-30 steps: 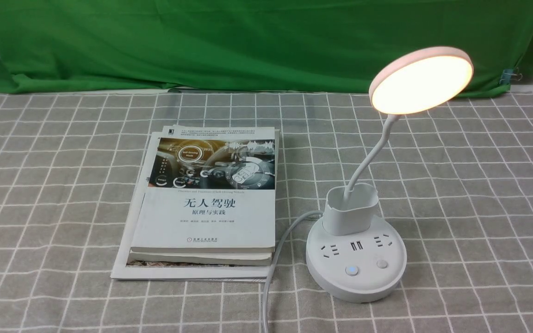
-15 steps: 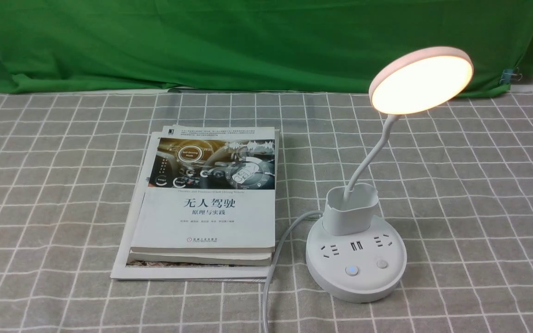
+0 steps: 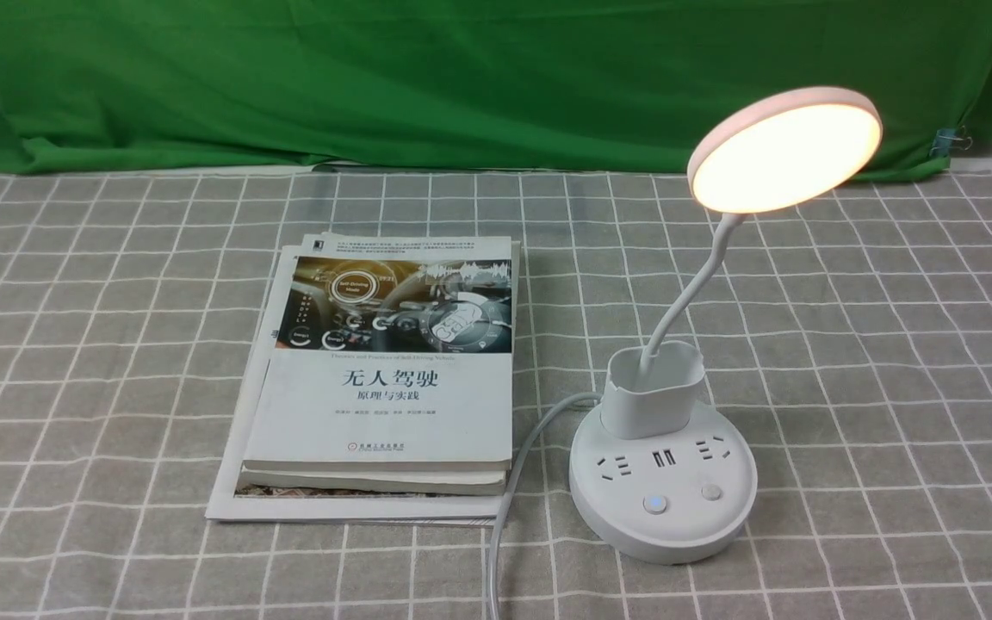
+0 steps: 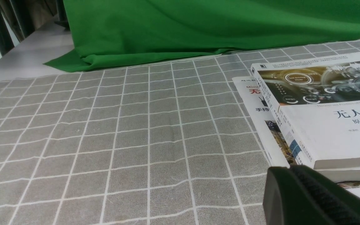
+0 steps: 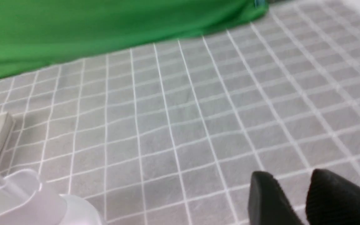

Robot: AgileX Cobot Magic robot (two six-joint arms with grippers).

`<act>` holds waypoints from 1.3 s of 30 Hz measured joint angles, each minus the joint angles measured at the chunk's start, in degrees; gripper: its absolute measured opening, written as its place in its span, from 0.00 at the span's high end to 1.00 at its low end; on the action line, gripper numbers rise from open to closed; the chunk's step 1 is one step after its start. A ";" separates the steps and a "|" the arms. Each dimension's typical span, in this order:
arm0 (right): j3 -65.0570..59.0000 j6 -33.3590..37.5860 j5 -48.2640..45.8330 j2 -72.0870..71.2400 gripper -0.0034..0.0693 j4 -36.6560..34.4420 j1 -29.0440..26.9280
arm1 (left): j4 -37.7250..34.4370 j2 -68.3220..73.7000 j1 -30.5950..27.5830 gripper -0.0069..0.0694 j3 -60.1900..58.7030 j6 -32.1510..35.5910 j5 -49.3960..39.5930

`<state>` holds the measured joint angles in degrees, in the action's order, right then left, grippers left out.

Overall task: Turn off the desk lamp on the grey coffee tablecloth by hand.
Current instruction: 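Press the power button on the lamp base to turn the lamp off with the right gripper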

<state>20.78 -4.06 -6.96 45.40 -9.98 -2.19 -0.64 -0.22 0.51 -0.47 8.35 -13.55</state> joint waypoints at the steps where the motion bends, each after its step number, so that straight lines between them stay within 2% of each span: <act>1: 0.00 -0.11 -0.07 0.44 0.62 0.00 0.00 | 0.00 0.00 0.00 0.91 0.00 0.00 0.00; 4: 1.17 1.34 -3.72 7.81 0.67 -0.58 0.36 | 0.00 0.00 0.00 0.91 0.00 0.00 0.00; 7: 6.08 6.86 -10.92 14.32 0.84 -0.64 2.35 | 0.00 0.00 0.00 0.91 0.00 0.00 0.00; 8: 7.05 7.11 -11.47 15.16 0.86 -0.64 2.67 | 0.00 0.00 0.00 0.91 0.00 0.00 0.00; 10: 14.01 10.24 -18.60 20.66 0.91 -0.64 5.08 | 0.00 0.00 0.00 0.91 0.00 0.00 0.00; 12: 17.27 11.21 -21.38 23.49 0.92 -0.64 6.40 | 0.00 0.00 0.00 0.91 0.00 0.00 0.00; 16: 26.35 11.51 -26.65 33.31 0.92 0.59 15.42 | 0.00 0.00 0.00 0.91 0.00 0.00 0.00; 21: 31.09 1.84 -27.74 42.62 0.92 9.57 24.52 | 0.00 0.00 0.00 0.91 0.00 0.00 0.00; 25: 32.20 -1.41 -27.81 45.37 0.92 11.60 26.56 | 0.00 0.00 0.00 0.91 0.00 0.00 0.00; 33: 32.59 -1.48 -25.98 46.69 0.92 9.98 31.11 | 0.00 0.00 0.00 0.91 0.00 0.00 0.00; 39: 32.59 -1.48 -23.80 48.35 0.92 9.55 32.13 | 0.00 0.00 0.00 0.91 0.00 0.00 0.00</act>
<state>53.36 -5.53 -30.76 93.75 -0.44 29.94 -0.64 -0.22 0.51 -0.47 8.35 -13.55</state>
